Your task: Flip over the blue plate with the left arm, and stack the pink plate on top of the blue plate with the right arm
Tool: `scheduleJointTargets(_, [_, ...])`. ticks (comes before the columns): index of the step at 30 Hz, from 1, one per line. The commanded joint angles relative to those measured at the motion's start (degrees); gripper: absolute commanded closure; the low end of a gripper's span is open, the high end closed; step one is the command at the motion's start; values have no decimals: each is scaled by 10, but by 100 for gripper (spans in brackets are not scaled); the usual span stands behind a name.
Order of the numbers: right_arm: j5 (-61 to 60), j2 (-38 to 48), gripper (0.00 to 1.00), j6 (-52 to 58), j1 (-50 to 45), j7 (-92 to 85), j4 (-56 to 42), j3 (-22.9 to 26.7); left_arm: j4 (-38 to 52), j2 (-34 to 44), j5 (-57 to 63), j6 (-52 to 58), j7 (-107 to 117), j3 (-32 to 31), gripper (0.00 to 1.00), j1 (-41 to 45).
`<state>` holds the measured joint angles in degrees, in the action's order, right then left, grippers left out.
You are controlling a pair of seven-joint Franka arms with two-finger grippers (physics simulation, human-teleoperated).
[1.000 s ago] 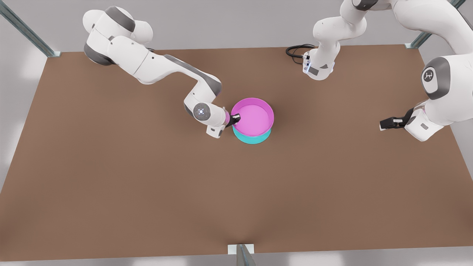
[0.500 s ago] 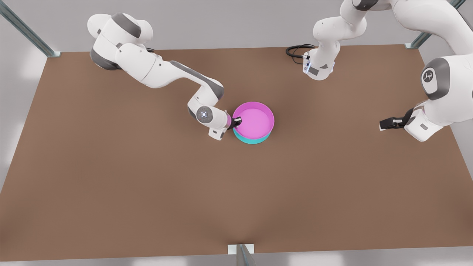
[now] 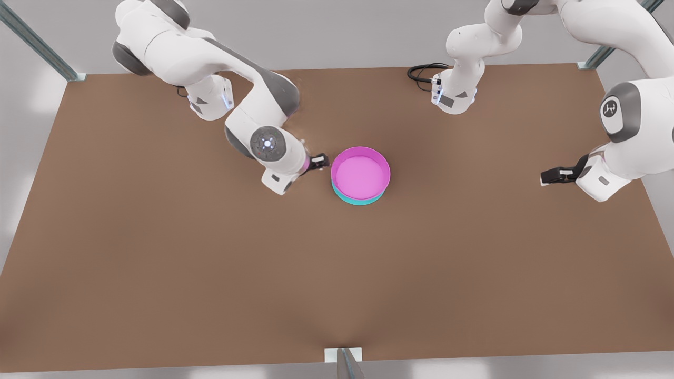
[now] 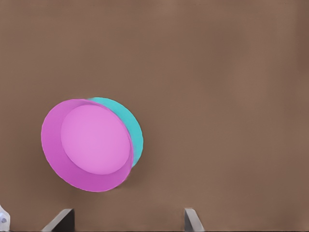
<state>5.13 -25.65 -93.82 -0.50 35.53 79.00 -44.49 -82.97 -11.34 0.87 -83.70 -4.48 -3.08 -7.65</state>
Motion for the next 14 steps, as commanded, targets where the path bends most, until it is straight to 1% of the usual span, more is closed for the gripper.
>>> scheduleJointTargets(1, [15, 3, 0, 2, 23, -11, 0, 3, 1, 0, 0, 0, 0, 0, 0, 0])
scheduleJointTargets(2, [12, 6, 0, -1, 56, -98, 2, 39, 0, 0, 0, 1, 0, 0, 0, 0])
scheduleJointTargets(3, [-13, 17, 0, 0, 46, -204, -1, 162, 1, 0, 0, 1, -1, 0, 0, 0])
scheduleJointTargets(4, [-47, 61, 0, 0, 46, -291, 5, 285, 1, 0, 0, 1, 0, 0, 0, 0])
scheduleJointTargets(5, [-47, 133, 0, 11, 47, -303, 41, 341, 1, 0, 0, 1, -1, 0, 0, 0])
scheduleJointTargets(6, [-50, 209, 0, 10, 41, -295, 123, 360, 1, 0, 0, 1, 0, 0, 0, 0])
scheduleJointTargets(7, [-63, 214, 0, 9, 38, -294, 135, 364, 1, 0, 0, 1, 0, 0, 0, 1])
scheduleJointTargets(9, [-60, 206, 0, 12, 40, -300, 116, 361, 1, 1, 0, 1, -1, 0, 0, 1])
scheduleJointTargets(10, [-58, 194, 0, 12, 40, -300, 116, 361, 1, 1, 0, 1, 0, 0, 0, 1])
scheduleJointTargets(12, [-55, 160, 0, 9, 37, -297, 86, 361, 1, 1, 0, 1, 0, 0, 0, 1])
scheduleJointTargets(14, [-51, 153, 0, 9, 39, -297, 80, 361, 1, 1, 0, 1, 0, 0, 0, 1])
